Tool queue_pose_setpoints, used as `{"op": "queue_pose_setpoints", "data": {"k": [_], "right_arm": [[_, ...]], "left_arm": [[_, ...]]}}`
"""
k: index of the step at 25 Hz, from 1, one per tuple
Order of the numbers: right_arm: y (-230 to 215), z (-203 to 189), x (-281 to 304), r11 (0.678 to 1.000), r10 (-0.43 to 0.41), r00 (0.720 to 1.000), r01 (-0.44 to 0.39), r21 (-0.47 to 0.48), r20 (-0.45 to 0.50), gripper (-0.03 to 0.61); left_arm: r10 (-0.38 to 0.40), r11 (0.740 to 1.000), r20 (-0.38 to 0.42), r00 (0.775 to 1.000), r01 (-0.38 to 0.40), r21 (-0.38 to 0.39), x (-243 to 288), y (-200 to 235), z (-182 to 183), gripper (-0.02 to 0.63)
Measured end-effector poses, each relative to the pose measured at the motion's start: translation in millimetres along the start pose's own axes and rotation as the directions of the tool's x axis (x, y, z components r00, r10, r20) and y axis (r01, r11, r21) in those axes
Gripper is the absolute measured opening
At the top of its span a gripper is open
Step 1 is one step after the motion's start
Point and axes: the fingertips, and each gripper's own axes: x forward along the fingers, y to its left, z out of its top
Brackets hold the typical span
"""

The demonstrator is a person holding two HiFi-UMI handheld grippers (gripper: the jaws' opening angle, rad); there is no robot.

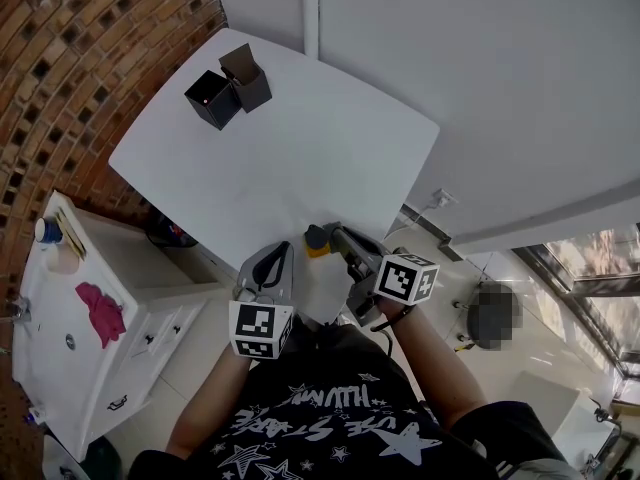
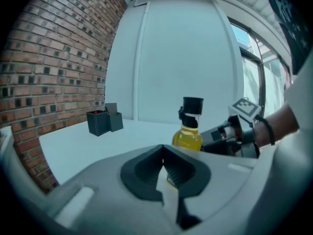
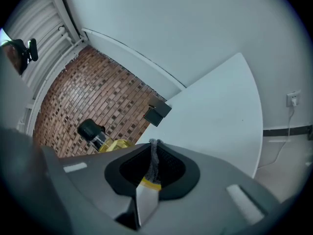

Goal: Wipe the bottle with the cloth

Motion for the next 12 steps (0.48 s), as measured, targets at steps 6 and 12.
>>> {"op": "queue_pose_setpoints", "data": {"k": [6,12], "right_arm": [[-19.7,-17.3,7.0,0.999,-0.048,0.998,0.047,-0.019,-0.049,0.038],[-32.6,-25.2,15.1,0.996,-0.077,0.994,0.074,-0.04,-0.077,0.038]], "left_arm": [[-0.001,1.0,-0.002,1.0,0.001,-0.003,-6.3,-2.5,-2.0,0.005],[0.007,1.0,-0.005,1.0,-0.007,-0.013,-12.6,-3.6,-2.6,0.005]]}}
